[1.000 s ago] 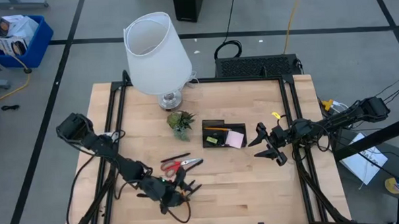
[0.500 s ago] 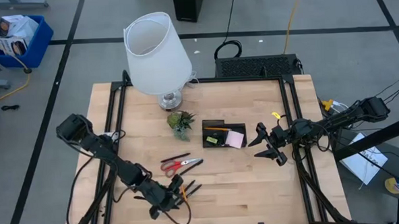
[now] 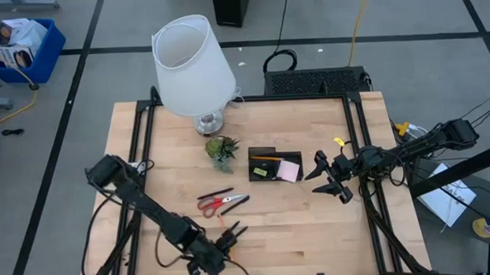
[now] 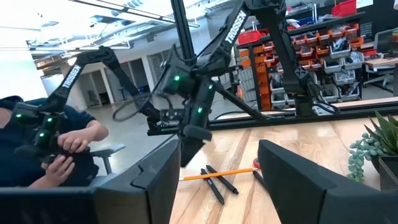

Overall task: Pick and place office supplies into organizer
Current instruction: Put the orange pencil into the desk organizer

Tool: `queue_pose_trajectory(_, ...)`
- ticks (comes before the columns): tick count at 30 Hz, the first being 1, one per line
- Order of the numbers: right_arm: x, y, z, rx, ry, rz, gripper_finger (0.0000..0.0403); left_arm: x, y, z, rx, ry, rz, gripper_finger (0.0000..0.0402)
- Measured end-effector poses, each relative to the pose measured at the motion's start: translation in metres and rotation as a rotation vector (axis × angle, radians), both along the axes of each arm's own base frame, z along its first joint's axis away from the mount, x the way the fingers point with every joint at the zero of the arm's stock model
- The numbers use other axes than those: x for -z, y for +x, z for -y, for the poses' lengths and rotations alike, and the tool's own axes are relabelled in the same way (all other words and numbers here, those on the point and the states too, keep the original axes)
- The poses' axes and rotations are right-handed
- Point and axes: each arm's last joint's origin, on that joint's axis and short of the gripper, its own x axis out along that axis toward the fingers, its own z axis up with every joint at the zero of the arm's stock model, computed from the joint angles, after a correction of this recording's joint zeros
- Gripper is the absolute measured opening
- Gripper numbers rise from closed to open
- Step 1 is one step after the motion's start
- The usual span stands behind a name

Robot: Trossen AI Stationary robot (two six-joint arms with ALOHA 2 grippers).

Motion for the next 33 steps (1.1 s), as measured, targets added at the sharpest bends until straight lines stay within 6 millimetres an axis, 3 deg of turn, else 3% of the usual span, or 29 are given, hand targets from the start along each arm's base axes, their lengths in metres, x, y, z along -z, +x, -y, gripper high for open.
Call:
queue_pose_trajectory(7, 0.000, 0.000, 0.000, 0.000, 0.000, 0.000, 0.0212, 0.001, 0.017, 0.013, 0.014, 0.055, -0.027, 0.0189)
queue_pose_trajectory(17, 0.000, 0.000, 0.000, 0.000, 0.000, -0.001, 0.0212, 0.002, 0.030, -0.004, 0.015, 0.078, -0.026, 0.0189)
queue_pose_trajectory(21, 0.000, 0.000, 0.000, 0.000, 0.000, 0.000, 0.0210, 0.013, 0.037, -0.011, 0.009, 0.082, -0.053, 0.0189)
queue_pose_trajectory(26, 0.000, 0.000, 0.000, 0.000, 0.000, -0.001, 0.0210, 0.025, 0.040, -0.013, 0.004, 0.069, -0.098, 0.0189)
queue_pose_trajectory(33, 0.000, 0.000, 0.000, 0.000, 0.000, 0.000, 0.0209, 0.026, 0.040, -0.013, -0.015, 0.058, -0.106, 0.0187)
